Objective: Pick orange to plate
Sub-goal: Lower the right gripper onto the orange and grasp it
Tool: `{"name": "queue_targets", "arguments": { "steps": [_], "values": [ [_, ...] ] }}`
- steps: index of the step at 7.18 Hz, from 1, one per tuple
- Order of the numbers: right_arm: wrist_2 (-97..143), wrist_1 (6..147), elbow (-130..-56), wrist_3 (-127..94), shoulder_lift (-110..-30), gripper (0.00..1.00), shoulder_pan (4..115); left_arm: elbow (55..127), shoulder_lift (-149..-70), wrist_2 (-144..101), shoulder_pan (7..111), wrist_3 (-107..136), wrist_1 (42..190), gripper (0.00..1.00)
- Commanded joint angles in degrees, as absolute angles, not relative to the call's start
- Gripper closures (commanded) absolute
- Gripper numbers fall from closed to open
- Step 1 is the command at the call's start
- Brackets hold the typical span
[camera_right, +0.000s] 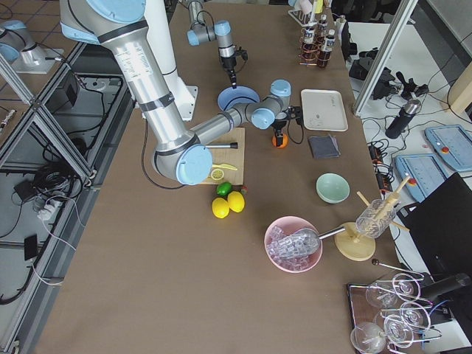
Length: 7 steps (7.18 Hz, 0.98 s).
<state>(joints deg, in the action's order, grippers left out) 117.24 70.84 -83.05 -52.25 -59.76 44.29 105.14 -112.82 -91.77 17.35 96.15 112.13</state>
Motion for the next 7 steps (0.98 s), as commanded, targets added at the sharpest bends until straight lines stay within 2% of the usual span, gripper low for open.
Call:
{"name": "queue_targets", "arguments": {
  "steps": [1,2,3,4,5,6,7],
  "values": [
    [117.0,70.5,-81.4,-52.1,-58.7,0.00,44.3,105.0,-112.9,-91.8,17.3,96.1,112.1,0.34],
    [116.2,70.4,-79.6,-52.0,-57.4,0.00,44.3,105.1,-112.9,-91.8,17.3,96.1,112.1,0.25],
    [116.1,70.4,-78.9,-52.1,-57.0,0.00,44.3,105.1,-113.2,-91.8,17.3,96.1,112.1,0.25],
    [116.1,70.4,-78.9,-52.5,-57.0,0.13,44.5,105.1,-113.3,-91.8,17.3,96.1,112.1,0.24],
    [116.2,70.4,-79.3,-52.5,-57.0,0.83,45.0,105.1,-113.3,-91.8,17.3,96.1,112.1,0.24],
    [116.5,70.4,-79.4,-52.0,-57.0,1.00,45.3,105.1,-113.4,-91.8,17.3,96.1,112.1,0.24],
    [117.6,70.7,-80.8,-52.4,-56.7,1.00,45.9,105.2,-113.3,-91.8,17.4,96.1,112.1,0.24]
  ]
}}
